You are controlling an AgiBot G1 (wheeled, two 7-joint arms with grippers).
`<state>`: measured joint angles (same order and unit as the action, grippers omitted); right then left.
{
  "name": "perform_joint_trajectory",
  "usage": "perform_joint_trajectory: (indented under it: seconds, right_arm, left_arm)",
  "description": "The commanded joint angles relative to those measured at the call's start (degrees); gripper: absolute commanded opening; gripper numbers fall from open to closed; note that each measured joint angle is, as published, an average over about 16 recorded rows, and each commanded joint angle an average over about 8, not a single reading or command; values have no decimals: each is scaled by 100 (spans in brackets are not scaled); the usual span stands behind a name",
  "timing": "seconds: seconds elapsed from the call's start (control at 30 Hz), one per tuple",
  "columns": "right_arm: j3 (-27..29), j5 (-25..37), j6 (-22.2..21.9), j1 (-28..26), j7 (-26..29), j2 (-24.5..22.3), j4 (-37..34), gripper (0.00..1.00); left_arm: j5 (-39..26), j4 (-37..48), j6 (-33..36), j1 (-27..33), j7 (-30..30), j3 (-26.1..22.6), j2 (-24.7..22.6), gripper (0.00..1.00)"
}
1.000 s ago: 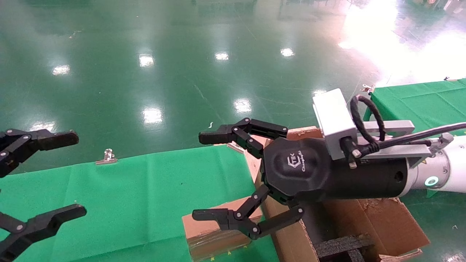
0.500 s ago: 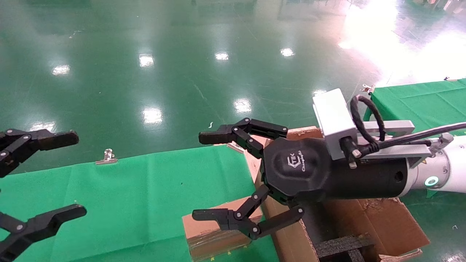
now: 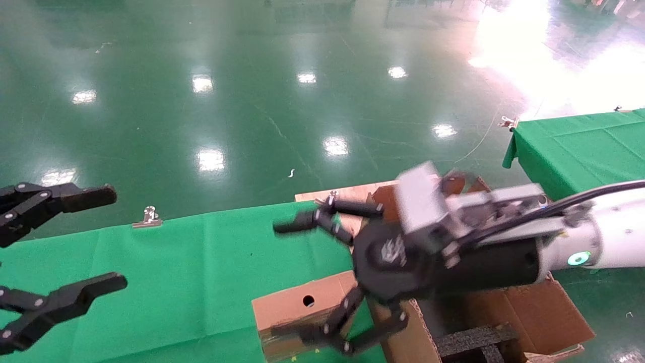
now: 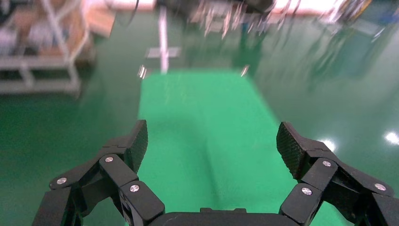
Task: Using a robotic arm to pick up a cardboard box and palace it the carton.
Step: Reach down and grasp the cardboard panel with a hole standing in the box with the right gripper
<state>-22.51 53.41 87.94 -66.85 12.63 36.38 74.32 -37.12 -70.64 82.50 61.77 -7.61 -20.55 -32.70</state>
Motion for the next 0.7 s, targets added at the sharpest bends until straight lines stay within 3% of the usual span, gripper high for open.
perform_joint_trajectory:
  seconds: [0.03,0.33,0.7]
  right_arm:
    - [-175,360,76,-169,54,31,39,100]
    - [-1120,1842,159,-873,121,414,87,100]
    - [-1704,2925,-6,-1369,-30,842,106,100]
  left_arm:
    - [0,0,0,0,0,0,0,0]
    - [0,0,0,0,0,0,0,0]
    - [0,0,0,0,0,0,0,0]
